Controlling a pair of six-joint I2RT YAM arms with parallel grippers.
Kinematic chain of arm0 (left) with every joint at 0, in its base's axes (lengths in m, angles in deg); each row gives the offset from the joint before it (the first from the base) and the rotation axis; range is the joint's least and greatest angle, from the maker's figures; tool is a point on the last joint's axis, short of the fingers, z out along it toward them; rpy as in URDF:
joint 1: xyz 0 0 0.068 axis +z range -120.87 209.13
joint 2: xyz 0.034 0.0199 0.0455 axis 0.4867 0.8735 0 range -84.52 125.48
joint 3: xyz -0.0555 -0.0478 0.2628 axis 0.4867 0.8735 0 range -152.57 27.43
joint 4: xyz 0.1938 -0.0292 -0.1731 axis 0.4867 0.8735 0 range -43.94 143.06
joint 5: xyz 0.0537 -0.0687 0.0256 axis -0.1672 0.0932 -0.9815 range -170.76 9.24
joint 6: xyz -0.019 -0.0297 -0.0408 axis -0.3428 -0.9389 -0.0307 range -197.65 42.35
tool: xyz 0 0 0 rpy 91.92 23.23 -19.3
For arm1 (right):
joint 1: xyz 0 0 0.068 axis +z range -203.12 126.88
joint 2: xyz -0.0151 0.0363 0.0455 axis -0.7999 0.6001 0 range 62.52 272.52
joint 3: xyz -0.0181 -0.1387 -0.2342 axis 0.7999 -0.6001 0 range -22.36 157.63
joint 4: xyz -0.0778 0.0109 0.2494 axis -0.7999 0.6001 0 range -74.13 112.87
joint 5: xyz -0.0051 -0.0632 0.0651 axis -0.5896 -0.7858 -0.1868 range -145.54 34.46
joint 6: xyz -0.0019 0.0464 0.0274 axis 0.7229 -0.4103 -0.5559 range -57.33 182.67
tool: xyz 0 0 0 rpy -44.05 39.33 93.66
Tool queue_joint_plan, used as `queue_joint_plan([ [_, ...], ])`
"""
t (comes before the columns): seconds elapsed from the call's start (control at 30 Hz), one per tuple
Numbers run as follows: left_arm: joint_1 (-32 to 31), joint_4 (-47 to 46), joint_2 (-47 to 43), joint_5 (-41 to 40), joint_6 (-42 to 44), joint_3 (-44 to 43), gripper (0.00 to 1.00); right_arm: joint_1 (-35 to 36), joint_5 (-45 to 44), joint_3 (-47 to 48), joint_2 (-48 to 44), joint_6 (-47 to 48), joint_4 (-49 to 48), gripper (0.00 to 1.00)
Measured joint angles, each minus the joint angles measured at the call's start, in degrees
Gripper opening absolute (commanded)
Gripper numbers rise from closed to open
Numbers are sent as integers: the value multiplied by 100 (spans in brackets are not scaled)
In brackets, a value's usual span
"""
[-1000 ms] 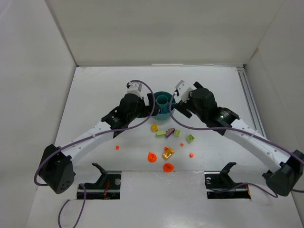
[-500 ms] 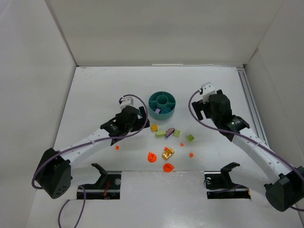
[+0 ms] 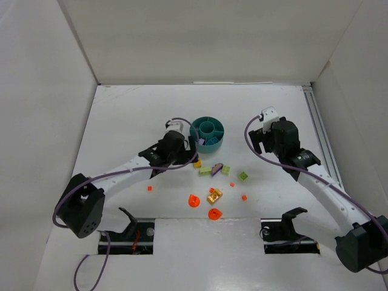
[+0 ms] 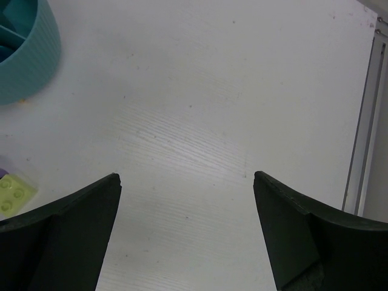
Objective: Sort the legos into containers by color
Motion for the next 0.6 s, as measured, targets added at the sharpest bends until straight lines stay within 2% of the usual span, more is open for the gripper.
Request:
queue_joint_plan([
  [0.17,-920,-435,83,960,1147,-107,94,-35,129,-33,0,44,-2,94],
  [0.3,-1572,-737,518,1333,1932,-411,82,-63,216,-98,0,90,-22,93],
  [0.33,-1648,-780,675,1381,2070,-520,74,-63,229,-111,0,107,0,93],
  [0.47,-1652,-870,1397,1381,2479,-960,60,-81,232,-116,-11,164,20,93],
  [0.6,-1622,-866,1755,1340,2710,-1080,59,-140,238,-116,-37,173,22,93],
])
